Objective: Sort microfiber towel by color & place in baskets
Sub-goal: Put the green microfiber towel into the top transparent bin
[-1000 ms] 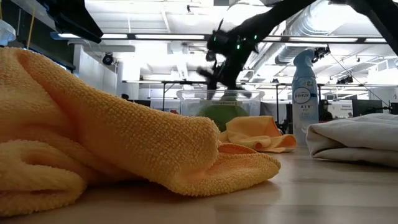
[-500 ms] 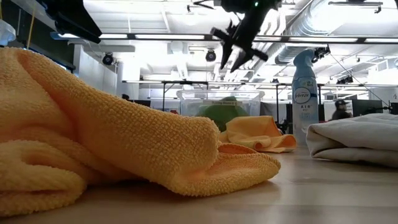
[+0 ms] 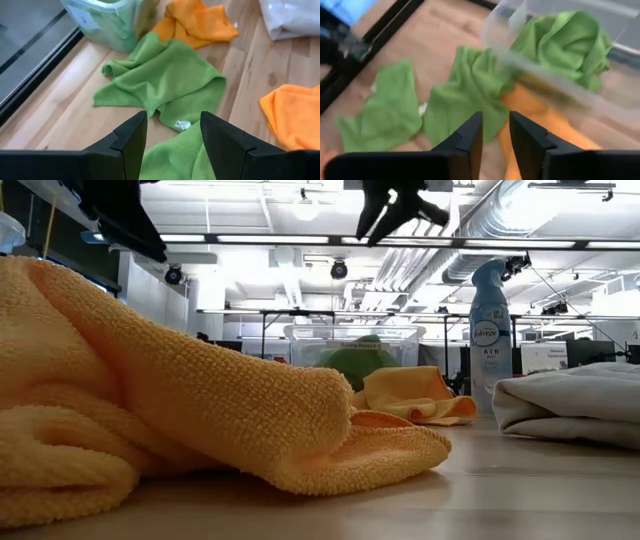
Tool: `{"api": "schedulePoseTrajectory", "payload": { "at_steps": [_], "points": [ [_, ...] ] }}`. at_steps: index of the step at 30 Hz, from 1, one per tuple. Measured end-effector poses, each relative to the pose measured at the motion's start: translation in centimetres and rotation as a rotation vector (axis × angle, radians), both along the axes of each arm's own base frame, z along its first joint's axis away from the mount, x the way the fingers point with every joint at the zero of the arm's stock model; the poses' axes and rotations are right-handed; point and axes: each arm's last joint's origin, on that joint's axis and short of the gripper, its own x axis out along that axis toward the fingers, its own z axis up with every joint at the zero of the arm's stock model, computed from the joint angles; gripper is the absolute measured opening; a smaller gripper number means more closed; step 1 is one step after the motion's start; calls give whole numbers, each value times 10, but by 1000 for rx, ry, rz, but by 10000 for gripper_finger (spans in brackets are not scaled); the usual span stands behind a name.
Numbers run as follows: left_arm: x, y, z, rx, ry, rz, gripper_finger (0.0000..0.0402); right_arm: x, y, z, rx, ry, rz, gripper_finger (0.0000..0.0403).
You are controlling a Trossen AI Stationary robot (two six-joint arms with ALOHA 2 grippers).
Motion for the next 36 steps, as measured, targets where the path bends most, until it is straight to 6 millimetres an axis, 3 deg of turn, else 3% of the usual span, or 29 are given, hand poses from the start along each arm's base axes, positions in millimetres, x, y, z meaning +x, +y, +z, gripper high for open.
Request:
{"api": "schedulePoseTrajectory", "payload": {
  "at_steps": [7,17,25,31,36],
  "points": [
    [21,-4,-10,-6,58,-40,172,-9,60,-5,-48,67,108,9],
    [50,-9,-19,-74,6,6,172,-43,116,-48,-35,173,239,1],
    [53,-9,-22,-107,3,34,172,-79,123,-84,-25,-18,339,0],
    [58,-15,-20,-156,-46,13,166,-100,115,-114,41,-28,304,0],
    [66,-26,-14,-134,-39,-52,148,-106,114,-127,117,3,318,0]
  ]
}}
